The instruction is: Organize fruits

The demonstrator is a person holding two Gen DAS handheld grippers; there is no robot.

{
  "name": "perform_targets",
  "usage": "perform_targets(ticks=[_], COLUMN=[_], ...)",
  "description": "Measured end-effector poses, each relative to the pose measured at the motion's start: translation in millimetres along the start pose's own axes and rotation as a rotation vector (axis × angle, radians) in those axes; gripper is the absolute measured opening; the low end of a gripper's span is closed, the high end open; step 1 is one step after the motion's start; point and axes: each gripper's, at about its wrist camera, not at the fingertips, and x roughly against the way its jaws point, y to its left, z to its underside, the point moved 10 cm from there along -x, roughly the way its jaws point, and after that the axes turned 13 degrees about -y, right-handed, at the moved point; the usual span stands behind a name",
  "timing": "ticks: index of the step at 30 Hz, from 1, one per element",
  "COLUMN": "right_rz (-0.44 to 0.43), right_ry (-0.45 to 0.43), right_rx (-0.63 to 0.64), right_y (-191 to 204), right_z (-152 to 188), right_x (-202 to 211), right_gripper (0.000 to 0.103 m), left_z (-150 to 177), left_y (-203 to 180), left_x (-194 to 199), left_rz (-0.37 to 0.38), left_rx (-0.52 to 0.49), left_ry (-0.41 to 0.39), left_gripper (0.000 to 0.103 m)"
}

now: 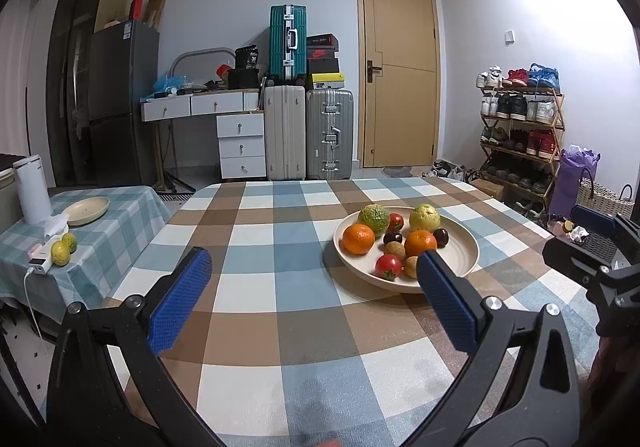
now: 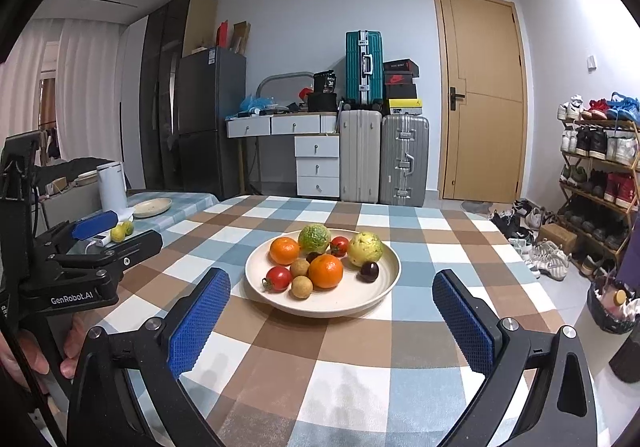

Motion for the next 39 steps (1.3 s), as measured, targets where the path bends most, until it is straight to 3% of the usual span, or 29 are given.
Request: perform_targets(ticks=[39], right_rz=[0.001], right_ry=[0.000], right_rx=[-0.001], right_y=[0.8], right_z=[0.8], right_x=[-0.1], right_gripper=[0.103], left_z=[0.1], left_y=[-1.8], left_x=[0.8], left_rz=[0.007], left_rx=[-0.005], left_ry=[0.000], left_gripper=[0.102])
